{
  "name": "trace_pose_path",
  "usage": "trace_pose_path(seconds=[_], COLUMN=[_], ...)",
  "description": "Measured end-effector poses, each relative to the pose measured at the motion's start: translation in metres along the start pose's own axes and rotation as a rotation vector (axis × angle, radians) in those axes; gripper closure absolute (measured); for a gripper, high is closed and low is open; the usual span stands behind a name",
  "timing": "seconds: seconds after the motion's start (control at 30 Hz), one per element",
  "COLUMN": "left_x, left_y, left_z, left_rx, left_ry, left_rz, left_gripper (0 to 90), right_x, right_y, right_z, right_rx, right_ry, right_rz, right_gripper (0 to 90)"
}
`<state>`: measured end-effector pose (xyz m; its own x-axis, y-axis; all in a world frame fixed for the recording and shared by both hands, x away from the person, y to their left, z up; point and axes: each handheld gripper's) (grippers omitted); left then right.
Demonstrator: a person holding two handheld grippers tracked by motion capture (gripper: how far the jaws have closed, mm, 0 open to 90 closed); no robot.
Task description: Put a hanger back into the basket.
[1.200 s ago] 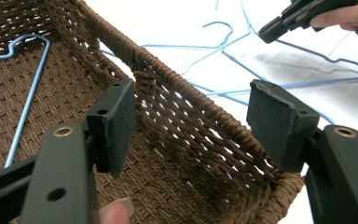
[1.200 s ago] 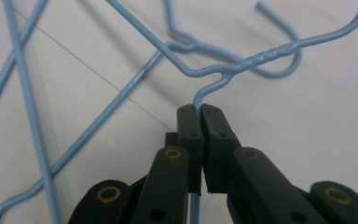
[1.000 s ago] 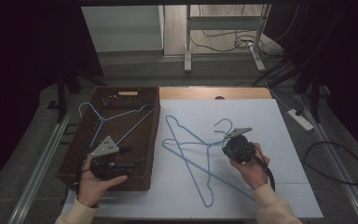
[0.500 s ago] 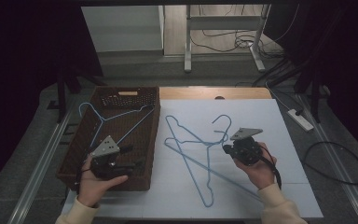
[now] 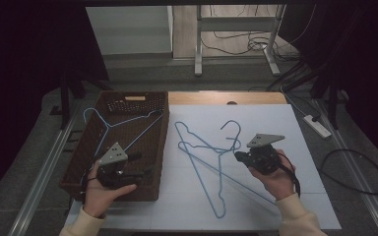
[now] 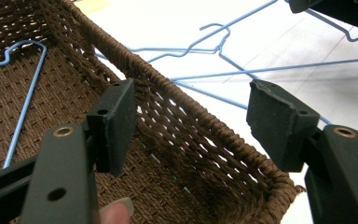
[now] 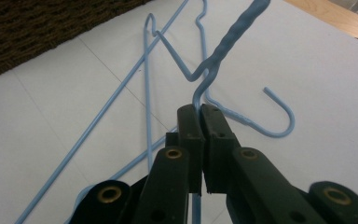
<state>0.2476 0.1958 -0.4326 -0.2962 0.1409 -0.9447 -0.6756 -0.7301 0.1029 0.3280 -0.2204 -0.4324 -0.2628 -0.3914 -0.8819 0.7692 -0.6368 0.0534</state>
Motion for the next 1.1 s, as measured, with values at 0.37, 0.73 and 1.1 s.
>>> trace_pose_path(seconds=[0.37,0.73,1.1], left_x=[-0.024,-0.045,-0.06], left_y=[0.017,0.023,0.027], left_z=[-0.018,-0.048,-0.089], left_rx=[0.047,0.089,0.133], left_ry=[0.015,-0.013,-0.063], left_rz=[-0.052,-0.081,-0.112], left_gripper=[34.1,34.4,34.9], right_x=[-0.005,-0.019,-0.02], right_y=[0.0,0.0,0.004], right_z=[0.007,0.026,0.041], right_rx=[-0.046,-0.091,-0.122], right_ry=[0.036,0.097,0.123], right_rz=[-0.005,0.007,-0.002], right_gripper=[87.7,87.6,87.6])
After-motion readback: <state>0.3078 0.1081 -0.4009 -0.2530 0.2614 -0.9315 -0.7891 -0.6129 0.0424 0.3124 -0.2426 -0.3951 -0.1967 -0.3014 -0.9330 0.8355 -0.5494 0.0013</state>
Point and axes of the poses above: each handheld gripper's, and its own axes: z roughly backward along the jaws, x roughly out of its underside, y roughly to its right, and after that the axes turned 15 degrees about y, right-handed
